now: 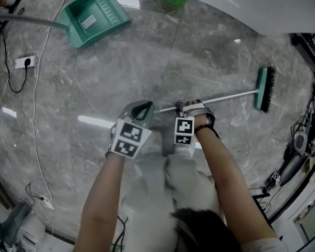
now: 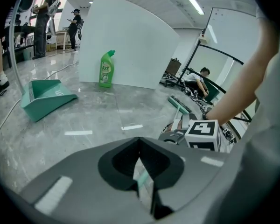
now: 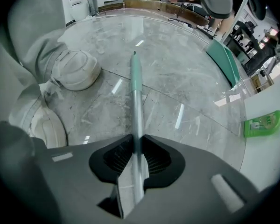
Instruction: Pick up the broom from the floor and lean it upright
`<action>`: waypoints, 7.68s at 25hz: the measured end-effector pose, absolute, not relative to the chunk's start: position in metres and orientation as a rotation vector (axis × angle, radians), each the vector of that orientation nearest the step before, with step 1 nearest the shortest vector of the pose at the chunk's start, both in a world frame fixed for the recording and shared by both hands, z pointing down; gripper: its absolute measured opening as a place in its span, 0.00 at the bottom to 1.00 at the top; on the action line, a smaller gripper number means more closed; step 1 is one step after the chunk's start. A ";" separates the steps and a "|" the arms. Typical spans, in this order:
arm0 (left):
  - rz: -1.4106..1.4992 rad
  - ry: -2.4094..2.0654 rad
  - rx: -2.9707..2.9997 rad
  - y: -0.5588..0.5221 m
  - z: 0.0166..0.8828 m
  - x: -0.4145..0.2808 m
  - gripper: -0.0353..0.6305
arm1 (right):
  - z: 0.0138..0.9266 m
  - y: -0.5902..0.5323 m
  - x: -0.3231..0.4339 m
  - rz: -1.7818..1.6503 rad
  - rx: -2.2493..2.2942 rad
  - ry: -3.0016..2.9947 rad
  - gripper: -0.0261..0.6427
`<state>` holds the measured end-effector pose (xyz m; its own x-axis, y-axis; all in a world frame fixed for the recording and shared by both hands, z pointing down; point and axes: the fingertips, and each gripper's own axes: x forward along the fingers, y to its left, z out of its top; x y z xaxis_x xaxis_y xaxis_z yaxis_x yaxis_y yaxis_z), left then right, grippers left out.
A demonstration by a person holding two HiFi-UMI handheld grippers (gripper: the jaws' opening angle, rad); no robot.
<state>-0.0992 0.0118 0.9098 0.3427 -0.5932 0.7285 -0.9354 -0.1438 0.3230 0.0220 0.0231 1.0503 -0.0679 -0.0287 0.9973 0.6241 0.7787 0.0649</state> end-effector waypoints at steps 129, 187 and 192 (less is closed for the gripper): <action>0.207 -1.448 2.479 -0.241 0.376 -0.012 0.05 | 0.393 -0.273 0.023 0.127 0.980 -2.453 0.04; 0.071 -1.484 2.797 -0.192 0.119 -0.009 0.05 | 0.120 -0.199 0.018 -0.096 1.212 -2.756 0.04; 0.070 -1.485 2.810 -0.189 0.119 -0.005 0.05 | 0.116 -0.192 0.014 -0.168 1.200 -2.739 0.04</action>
<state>-0.0049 -0.1890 0.1193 0.5626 -0.8264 0.0216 -0.8248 -0.5629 -0.0533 0.0144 -0.1916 0.1163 -0.6700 -0.7370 0.0888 -0.7207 0.6745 0.1602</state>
